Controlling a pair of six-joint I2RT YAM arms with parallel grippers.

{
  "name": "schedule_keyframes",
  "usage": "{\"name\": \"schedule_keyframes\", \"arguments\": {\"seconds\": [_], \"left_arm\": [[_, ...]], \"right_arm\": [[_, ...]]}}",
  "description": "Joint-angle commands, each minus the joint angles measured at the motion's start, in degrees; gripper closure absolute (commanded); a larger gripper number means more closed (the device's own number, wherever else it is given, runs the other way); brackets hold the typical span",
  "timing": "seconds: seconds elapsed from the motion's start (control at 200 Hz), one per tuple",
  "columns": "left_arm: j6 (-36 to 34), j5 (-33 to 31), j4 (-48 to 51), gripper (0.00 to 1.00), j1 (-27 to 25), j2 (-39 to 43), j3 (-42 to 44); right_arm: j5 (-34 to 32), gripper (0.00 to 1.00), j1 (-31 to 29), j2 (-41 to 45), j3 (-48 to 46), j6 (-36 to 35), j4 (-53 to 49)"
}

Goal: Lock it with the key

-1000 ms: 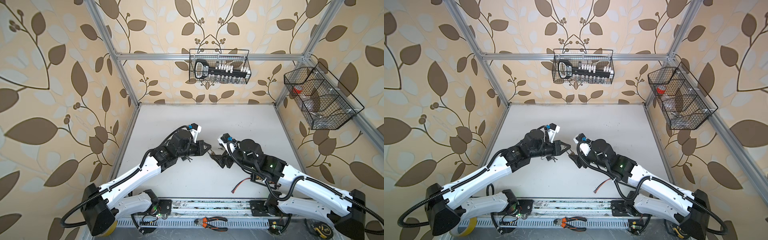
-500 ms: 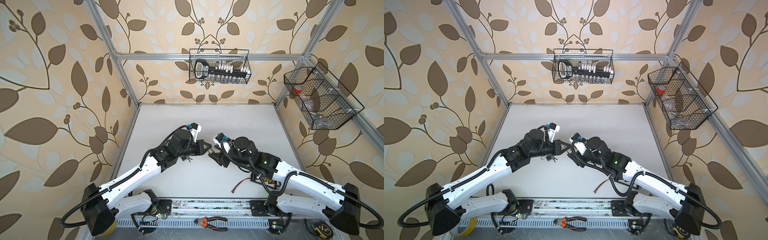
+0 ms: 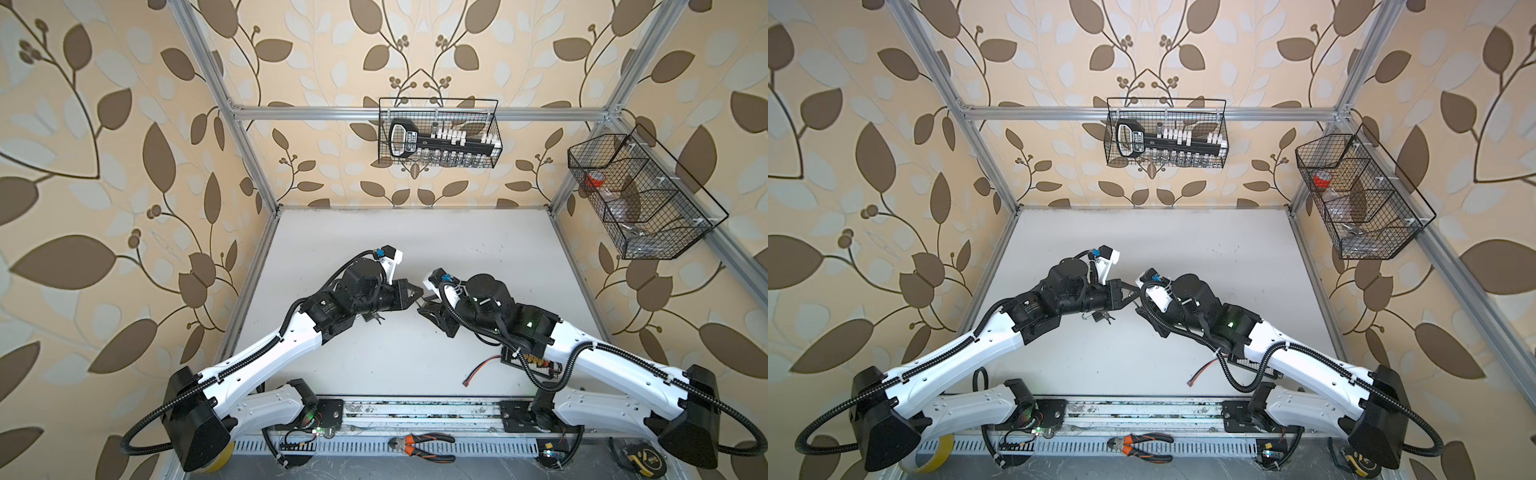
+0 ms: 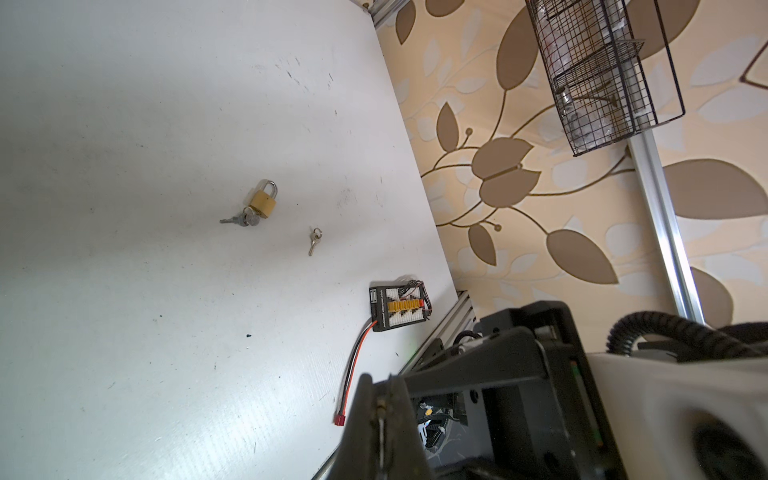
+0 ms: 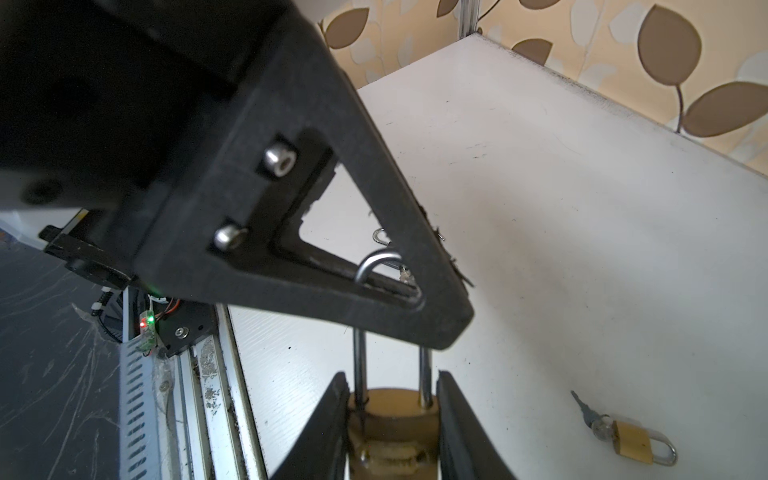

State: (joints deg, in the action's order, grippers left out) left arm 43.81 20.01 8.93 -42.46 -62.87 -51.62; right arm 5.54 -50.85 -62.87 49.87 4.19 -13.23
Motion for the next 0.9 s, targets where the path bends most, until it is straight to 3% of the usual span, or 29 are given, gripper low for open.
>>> {"name": "schedule_keyframes", "arguments": {"seconds": [0.0, 0.2, 0.225, 0.265, 0.345, 0.385, 0.4, 0.62, 0.895], "left_arm": [[0.22, 0.86, -2.09, 1.00, -0.62, 1.17, -3.05], [-0.33, 0.41, -0.61, 1.00, -0.64, 1.50, -3.83], [-0.62, 0.16, -0.23, 0.96, -0.61, 1.52, -4.08], [-1.27, -0.41, 0.71, 0.83, -0.59, 1.61, -4.64], [-3.02, -1.88, 2.90, 0.35, -0.60, 1.87, -5.81], [-4.06, -2.91, 4.12, 0.05, -0.62, 2.04, -6.55], [-4.50, -3.38, 4.61, 0.02, -0.57, 2.13, -6.83], [-9.65, -14.78, 14.18, 0.01, -0.53, 3.53, -9.94], [-13.92, -21.62, 20.35, 0.01, -0.45, 2.20, -10.61]], "right_arm": [[0.00, 0.72, -0.04, -0.75, 1.98, -0.32, -1.00], [-0.94, 0.91, -0.06, -0.04, 2.16, 0.43, -0.85], [-1.25, 0.94, -0.09, 0.29, 2.02, 0.78, -0.64], [-2.09, 1.00, -0.10, 0.80, 1.71, 1.44, -0.23], [-4.23, 1.00, 0.24, 2.38, 1.01, 2.76, 0.20], [-4.54, 1.00, 0.97, 3.04, 0.72, 3.46, 0.18], [-4.75, 1.00, 1.36, 3.35, 0.56, 3.79, 0.16], [-8.67, 1.00, 10.86, 5.44, -1.75, 9.71, -3.24], [-6.07, 1.00, 26.09, -5.47, 0.67, 12.20, -11.91]]}}
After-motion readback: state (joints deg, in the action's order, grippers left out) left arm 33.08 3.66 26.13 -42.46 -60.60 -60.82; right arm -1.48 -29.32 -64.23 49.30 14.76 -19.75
